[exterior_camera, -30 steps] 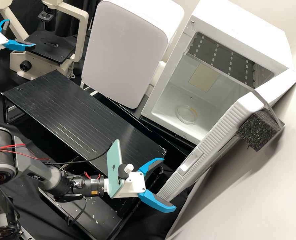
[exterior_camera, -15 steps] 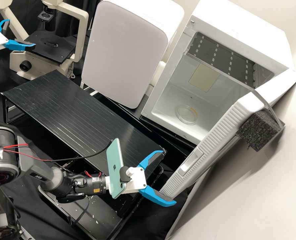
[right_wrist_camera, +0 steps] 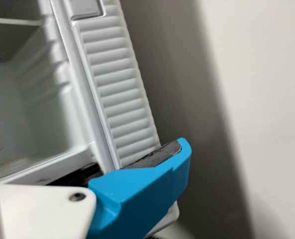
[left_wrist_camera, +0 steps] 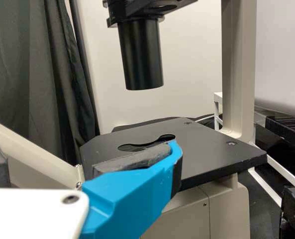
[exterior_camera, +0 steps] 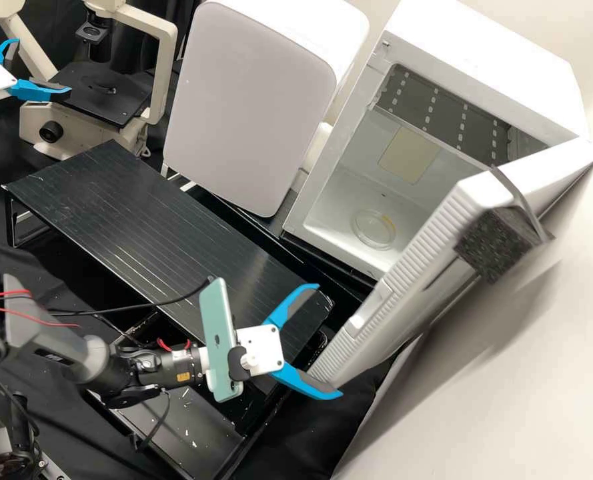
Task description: Close the incubator door
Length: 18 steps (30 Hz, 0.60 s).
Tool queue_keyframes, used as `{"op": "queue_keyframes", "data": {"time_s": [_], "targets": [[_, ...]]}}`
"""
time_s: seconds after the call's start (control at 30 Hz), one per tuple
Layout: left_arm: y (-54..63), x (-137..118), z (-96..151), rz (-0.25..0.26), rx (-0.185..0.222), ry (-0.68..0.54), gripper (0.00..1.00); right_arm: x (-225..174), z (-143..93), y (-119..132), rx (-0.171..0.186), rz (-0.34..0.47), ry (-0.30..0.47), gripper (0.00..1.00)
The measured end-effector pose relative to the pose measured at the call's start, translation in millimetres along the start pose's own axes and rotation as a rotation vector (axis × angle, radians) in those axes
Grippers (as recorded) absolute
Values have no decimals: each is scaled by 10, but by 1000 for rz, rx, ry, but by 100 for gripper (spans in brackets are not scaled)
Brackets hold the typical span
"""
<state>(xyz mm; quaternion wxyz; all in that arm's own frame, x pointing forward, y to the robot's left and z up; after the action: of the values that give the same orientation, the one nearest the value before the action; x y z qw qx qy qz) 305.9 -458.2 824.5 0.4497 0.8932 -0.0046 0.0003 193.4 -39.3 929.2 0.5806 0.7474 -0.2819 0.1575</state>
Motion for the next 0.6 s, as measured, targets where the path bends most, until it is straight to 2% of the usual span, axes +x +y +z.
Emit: {"op": "queue_keyframes", "data": {"time_s": [0.1,0.17,0.3,0.43,0.6], "targets": [[0,0,0,0,0,0,100,-119,-109,-43,33,-54,32,100],[0,0,0,0,0,0,100,-191,-184,-91,39,-99,60,100],[0,0,0,0,0,0,100,-321,-420,-189,30,-198,211,100],[0,0,0,0,0,0,100,-443,-651,-223,21,-244,384,100],[0,0,0,0,0,0,100,-589,-774,-273,40,-286,468,100]]}}
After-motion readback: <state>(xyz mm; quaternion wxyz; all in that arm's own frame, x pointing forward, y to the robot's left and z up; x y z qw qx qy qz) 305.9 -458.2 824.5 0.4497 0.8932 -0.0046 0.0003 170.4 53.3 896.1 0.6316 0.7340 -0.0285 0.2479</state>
